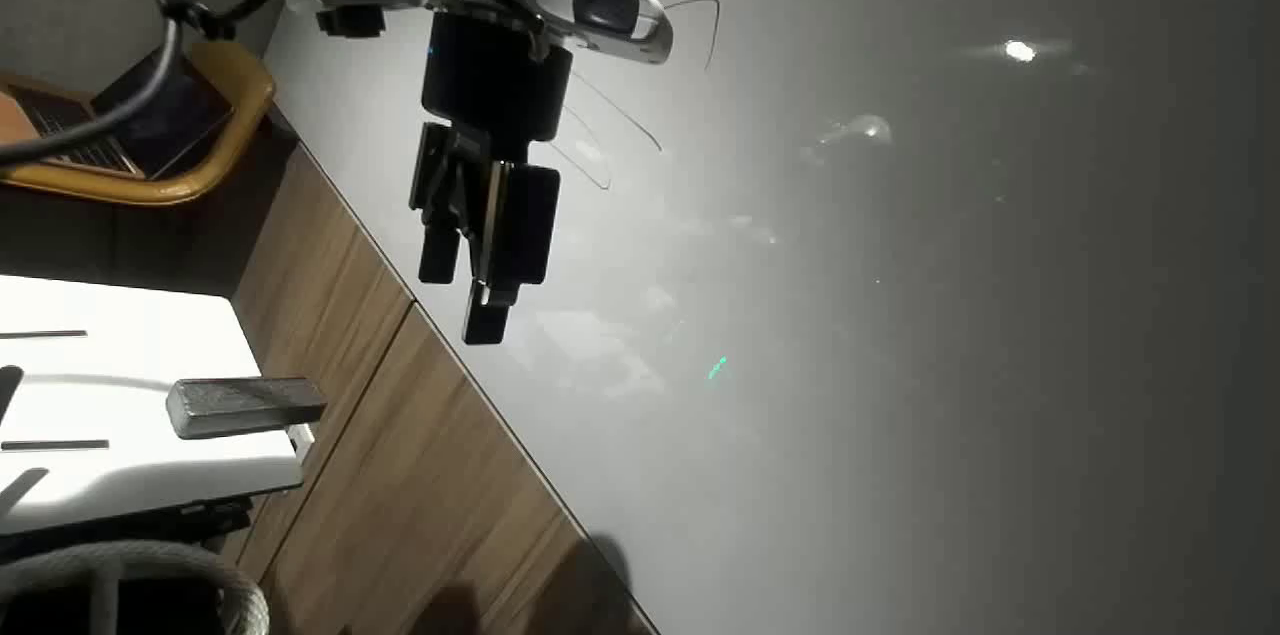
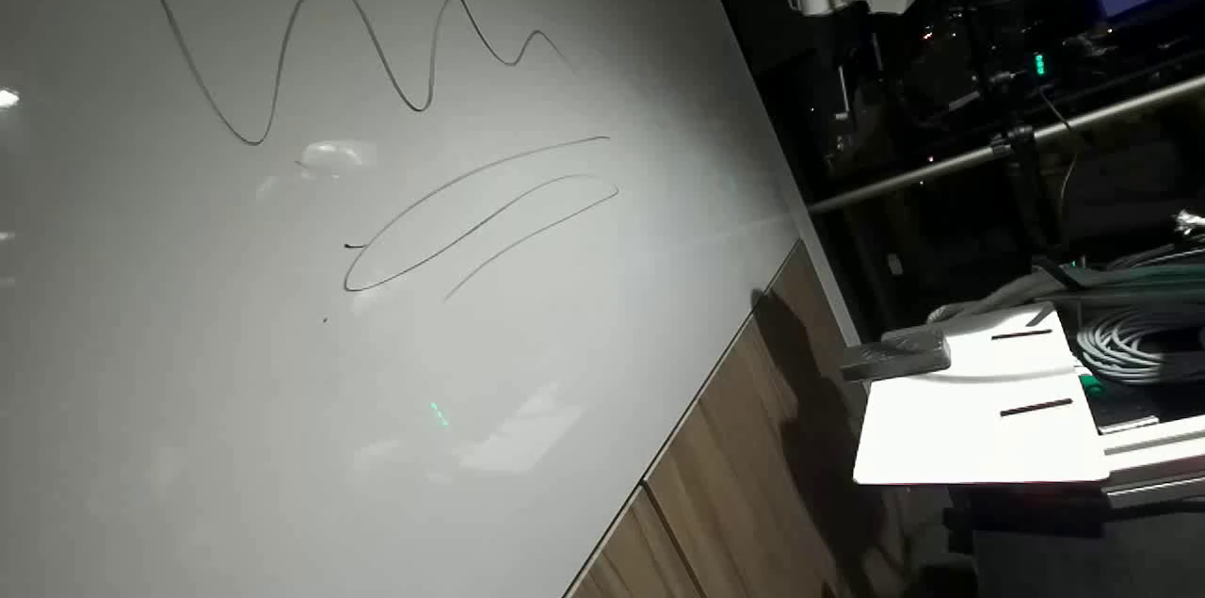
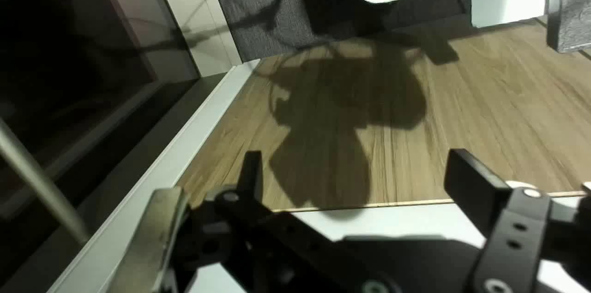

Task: Erase the drawings on the whiteboard

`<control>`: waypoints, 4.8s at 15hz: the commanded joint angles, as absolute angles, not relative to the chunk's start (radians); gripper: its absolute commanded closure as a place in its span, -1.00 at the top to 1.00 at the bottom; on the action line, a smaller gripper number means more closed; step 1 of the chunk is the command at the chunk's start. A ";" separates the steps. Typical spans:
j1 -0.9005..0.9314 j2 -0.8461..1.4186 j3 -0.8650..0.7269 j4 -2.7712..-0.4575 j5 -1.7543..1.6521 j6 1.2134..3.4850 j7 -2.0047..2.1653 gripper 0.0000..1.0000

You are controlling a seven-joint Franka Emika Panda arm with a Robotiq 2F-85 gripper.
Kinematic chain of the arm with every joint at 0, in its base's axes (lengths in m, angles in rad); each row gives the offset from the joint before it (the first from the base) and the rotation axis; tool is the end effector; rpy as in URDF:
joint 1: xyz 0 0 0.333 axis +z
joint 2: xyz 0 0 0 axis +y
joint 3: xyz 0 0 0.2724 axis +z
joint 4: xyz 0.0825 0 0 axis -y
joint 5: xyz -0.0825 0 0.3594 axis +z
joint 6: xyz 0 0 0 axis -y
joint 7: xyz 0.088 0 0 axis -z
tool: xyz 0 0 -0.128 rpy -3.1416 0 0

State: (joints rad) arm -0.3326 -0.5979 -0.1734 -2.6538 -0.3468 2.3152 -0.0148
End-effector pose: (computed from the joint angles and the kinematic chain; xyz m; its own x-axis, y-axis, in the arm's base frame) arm 0.3384 -0.1960 0.4064 0.9435 -0.2363 0.2323 -0.2859 -0.9349 0.2103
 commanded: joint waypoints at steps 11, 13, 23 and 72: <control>-0.332 -0.598 -0.173 -2.651 -0.346 2.312 -0.016 1.00; -0.332 -0.598 -0.173 -2.651 -0.346 2.312 -0.016 1.00; -0.262 -0.611 -0.108 -2.765 -0.328 2.400 0.030 1.00; -0.165 0.117 0.095 -2.769 -0.625 2.843 0.575 1.00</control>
State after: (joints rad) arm -0.1117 0.1225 0.0518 -2.7688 -0.6716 2.8423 0.6057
